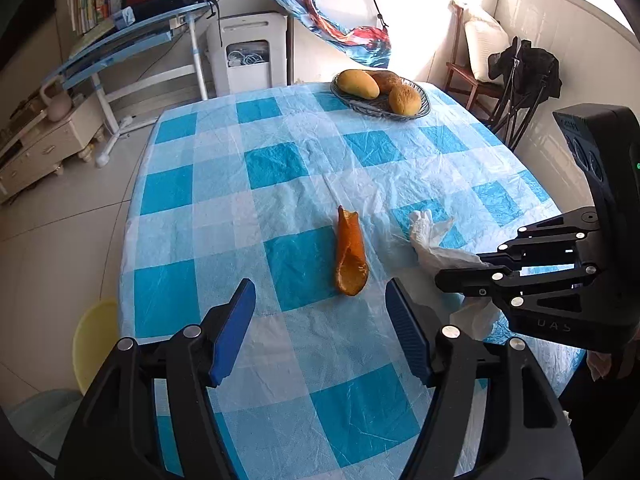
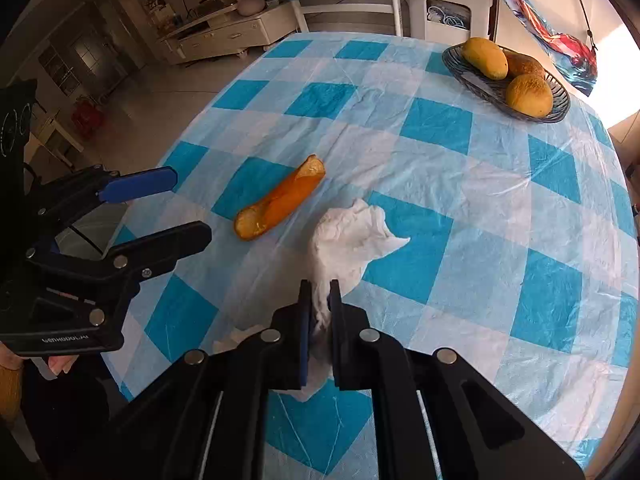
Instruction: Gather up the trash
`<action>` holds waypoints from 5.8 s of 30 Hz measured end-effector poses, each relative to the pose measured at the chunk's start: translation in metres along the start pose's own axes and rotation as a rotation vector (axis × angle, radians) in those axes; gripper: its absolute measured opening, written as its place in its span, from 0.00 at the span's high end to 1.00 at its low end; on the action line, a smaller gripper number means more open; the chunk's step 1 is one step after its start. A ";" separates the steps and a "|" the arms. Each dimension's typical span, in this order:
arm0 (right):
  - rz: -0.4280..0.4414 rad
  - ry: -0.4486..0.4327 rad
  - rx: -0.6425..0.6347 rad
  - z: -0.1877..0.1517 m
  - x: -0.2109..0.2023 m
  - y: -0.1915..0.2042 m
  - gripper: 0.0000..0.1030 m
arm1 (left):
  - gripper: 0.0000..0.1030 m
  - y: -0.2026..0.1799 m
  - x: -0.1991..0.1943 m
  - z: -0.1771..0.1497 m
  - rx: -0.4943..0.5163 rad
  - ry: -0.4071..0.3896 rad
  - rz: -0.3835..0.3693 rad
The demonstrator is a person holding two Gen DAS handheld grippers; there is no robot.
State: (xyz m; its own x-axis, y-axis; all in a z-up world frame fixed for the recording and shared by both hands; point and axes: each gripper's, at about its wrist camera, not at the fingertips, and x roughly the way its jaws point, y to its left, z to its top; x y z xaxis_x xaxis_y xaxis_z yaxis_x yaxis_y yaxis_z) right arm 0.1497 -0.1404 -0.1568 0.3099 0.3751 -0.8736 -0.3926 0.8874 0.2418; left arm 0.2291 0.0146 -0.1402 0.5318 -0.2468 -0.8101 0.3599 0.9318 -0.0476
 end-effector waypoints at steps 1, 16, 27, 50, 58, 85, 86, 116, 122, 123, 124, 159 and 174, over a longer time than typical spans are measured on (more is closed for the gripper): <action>-0.005 -0.003 0.020 -0.001 -0.002 -0.005 0.91 | 0.37 -0.001 0.002 0.003 0.006 0.000 -0.008; 0.048 -0.023 0.084 -0.011 -0.008 -0.021 0.88 | 0.37 0.006 0.040 0.022 0.001 0.045 0.054; 0.080 -0.052 0.108 -0.011 -0.001 -0.017 0.88 | 0.84 -0.006 0.049 0.018 0.035 0.073 0.018; 0.185 -0.304 0.006 0.004 -0.022 0.039 0.87 | 0.85 0.145 -0.056 -0.016 -0.462 -0.193 -0.006; 0.294 -0.347 0.002 0.029 -0.018 0.083 0.87 | 0.85 0.192 -0.090 -0.014 -0.504 -0.203 0.109; 0.204 -0.046 -0.221 0.150 0.163 0.279 0.46 | 0.56 0.336 -0.073 -0.105 -1.050 -0.076 0.205; 0.200 -0.040 -0.221 0.148 0.163 0.278 0.46 | 0.55 0.336 -0.076 -0.104 -1.047 -0.087 0.224; -0.122 -0.513 -0.026 0.030 -0.024 0.140 0.19 | 0.12 0.188 -0.153 -0.033 -0.510 -0.406 0.470; -0.213 -0.589 -0.021 -0.007 -0.070 0.121 0.12 | 0.08 0.124 -0.155 -0.043 -0.389 -0.405 0.417; -0.221 -0.599 -0.011 -0.014 -0.077 0.119 0.12 | 0.07 0.114 -0.157 -0.046 -0.383 -0.407 0.405; -0.229 -0.609 0.001 -0.021 -0.083 0.117 0.11 | 0.07 0.104 -0.159 -0.051 -0.375 -0.409 0.394; -0.376 -0.792 0.099 -0.139 -0.196 0.118 0.07 | 0.07 -0.073 -0.277 -0.124 -0.193 -0.490 0.307; -0.414 -0.801 0.117 -0.146 -0.202 0.114 0.07 | 0.07 -0.087 -0.285 -0.120 -0.149 -0.485 0.332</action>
State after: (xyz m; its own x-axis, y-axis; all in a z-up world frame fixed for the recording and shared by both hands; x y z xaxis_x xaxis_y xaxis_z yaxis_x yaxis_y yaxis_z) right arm -0.0841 -0.1546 -0.0141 0.9330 0.0553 -0.3557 -0.0389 0.9978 0.0533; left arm -0.0459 0.0359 0.0243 0.8988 0.0031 -0.4384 0.0219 0.9984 0.0521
